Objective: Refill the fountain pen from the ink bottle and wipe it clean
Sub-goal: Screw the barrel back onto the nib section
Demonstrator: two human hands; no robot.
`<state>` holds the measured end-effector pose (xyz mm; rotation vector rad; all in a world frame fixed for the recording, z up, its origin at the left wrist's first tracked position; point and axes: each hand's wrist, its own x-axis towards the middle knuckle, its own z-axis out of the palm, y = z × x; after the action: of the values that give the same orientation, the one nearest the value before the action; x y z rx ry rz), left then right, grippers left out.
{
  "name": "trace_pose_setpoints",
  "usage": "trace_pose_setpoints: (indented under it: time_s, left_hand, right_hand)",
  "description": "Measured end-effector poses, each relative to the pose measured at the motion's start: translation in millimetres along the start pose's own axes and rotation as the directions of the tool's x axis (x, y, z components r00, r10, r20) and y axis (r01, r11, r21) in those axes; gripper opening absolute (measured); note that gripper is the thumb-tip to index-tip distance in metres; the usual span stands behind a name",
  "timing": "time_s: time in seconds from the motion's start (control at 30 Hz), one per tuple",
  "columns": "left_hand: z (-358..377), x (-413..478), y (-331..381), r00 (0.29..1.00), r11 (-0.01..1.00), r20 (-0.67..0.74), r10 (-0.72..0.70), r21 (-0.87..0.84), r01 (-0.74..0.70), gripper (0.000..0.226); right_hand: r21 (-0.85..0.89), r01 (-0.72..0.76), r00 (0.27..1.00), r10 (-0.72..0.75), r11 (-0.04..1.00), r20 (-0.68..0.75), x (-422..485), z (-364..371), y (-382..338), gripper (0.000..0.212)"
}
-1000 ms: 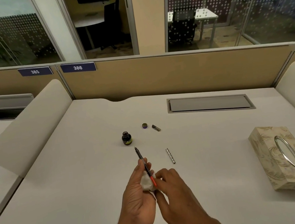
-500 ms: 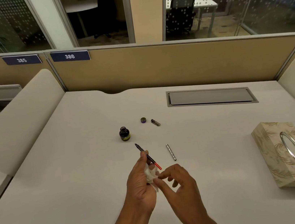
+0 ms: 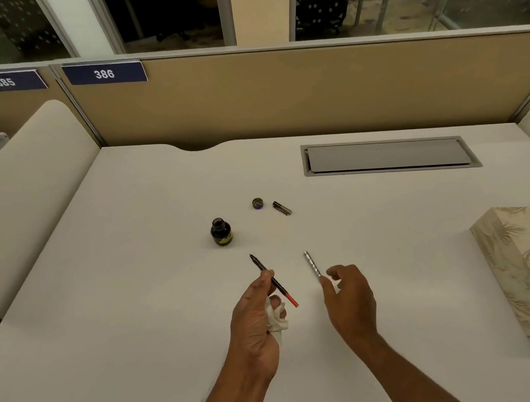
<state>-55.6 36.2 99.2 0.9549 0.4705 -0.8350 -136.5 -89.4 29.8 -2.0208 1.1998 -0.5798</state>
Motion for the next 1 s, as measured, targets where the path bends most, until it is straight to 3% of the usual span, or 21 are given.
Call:
trace_pose_setpoints:
  time_s: [0.1,0.13,0.47,0.6,0.7,0.8,0.9,1.0]
  left_hand:
    - [-3,10,1,0.999,0.998,-0.037,0.016,0.067,-0.013,0.012]
    - [-4,14,1,0.998,0.996,-0.057,0.005,0.089,0.0,0.009]
    - [-17,41,1,0.998,0.979,0.003,0.068,0.192,-0.067,0.018]
    - [-18,42,3,0.996,0.974,0.006,0.087,0.211,-0.086,0.009]
    - [-19,43,3,0.994,0.973,-0.013,0.104,0.208,-0.099,0.01]
    - [-18,40,8,0.995,0.981,0.016,0.098,0.169,-0.1,0.017]
    - [-12,33,16,0.995,0.987,0.034,0.092,0.128,-0.095,0.011]
    - [-4,24,24,0.992,0.988,0.041,0.121,0.095,-0.124,0.013]
  right_hand:
    - [-0.08,0.018,1.0,-0.016,0.997,0.023,8,12,2,0.017]
    - [-0.1,0.015,0.999,-0.012,0.995,0.03,10,15,2,0.018]
    - [-0.213,0.0,0.997,0.016,0.977,0.073,26,31,7,0.015]
    - [-0.228,0.01,0.998,0.006,0.973,0.069,31,33,8,0.013]
    - [-0.132,-0.009,0.999,0.016,0.991,0.05,26,30,3,0.01]
    - [0.061,-0.005,0.999,0.003,0.998,0.045,8,17,-9,0.009]
    - [0.262,0.015,0.998,-0.029,0.965,0.053,-18,-8,-27,0.016]
    - [0.323,0.048,0.995,-0.073,0.945,0.067,-43,-38,-42,0.018]
